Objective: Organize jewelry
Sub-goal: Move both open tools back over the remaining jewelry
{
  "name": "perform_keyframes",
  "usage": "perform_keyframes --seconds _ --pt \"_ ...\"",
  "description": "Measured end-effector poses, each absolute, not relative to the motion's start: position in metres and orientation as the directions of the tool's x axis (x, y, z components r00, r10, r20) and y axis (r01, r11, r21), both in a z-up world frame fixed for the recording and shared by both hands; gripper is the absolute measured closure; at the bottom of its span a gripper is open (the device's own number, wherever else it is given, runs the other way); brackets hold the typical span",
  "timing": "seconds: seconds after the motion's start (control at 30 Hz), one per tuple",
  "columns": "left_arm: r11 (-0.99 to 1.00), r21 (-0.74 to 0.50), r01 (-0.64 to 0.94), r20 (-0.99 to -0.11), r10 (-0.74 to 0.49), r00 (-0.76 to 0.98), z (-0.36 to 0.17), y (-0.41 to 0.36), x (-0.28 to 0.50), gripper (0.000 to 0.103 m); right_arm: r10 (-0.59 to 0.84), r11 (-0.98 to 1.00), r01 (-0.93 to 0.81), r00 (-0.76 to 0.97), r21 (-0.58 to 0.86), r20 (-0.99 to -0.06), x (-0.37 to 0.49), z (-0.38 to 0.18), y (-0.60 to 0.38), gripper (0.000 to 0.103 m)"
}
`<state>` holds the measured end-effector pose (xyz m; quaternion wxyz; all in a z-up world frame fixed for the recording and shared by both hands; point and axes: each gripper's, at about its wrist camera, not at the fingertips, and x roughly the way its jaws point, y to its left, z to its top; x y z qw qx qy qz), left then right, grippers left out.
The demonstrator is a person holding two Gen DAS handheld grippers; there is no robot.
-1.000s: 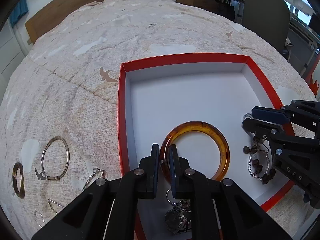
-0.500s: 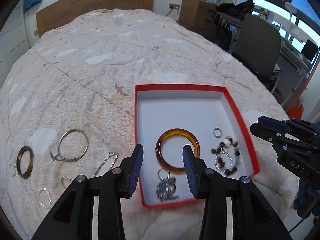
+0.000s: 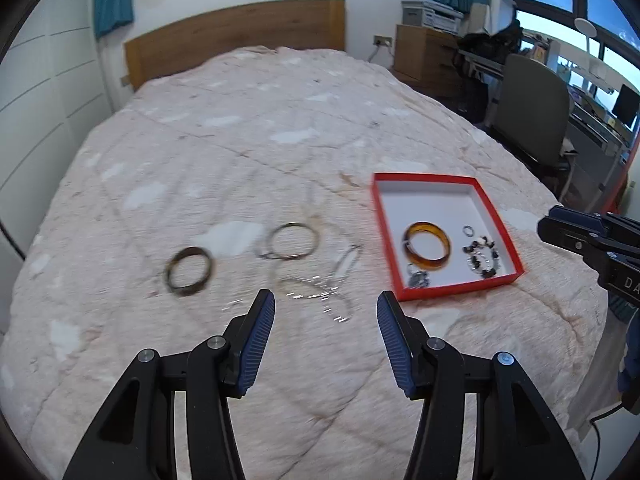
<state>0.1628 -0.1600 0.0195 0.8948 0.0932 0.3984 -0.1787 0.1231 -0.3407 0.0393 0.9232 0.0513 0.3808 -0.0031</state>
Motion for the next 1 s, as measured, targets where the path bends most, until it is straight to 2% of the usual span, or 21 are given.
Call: perform_keyframes --seconds 0.2,0.37,0.63,1.0 --pt "0.947 0.042 0.318 -0.706 -0.197 0.681 0.052 -0.097 0.126 0.046 0.052 0.996 0.010 0.733 0.088 -0.679 0.094 0.067 -0.288 0.073" --pt "0.967 0.051 0.249 -0.663 -0.154 0.733 0.071 -0.058 0.092 0.031 0.069 0.995 -0.004 0.731 0.098 -0.679 0.074 0.078 -0.255 0.073" --pt "0.987 0.019 0.161 -0.647 -0.111 0.754 0.071 -0.017 0.063 0.026 0.112 0.993 -0.048 0.693 0.109 -0.712 0.058 0.062 -0.213 0.068" --pt "0.986 0.004 0.166 -0.673 -0.120 0.730 0.052 -0.016 0.070 0.026 0.126 0.991 -0.059 0.650 0.116 -0.749 0.065 0.038 -0.194 0.067"
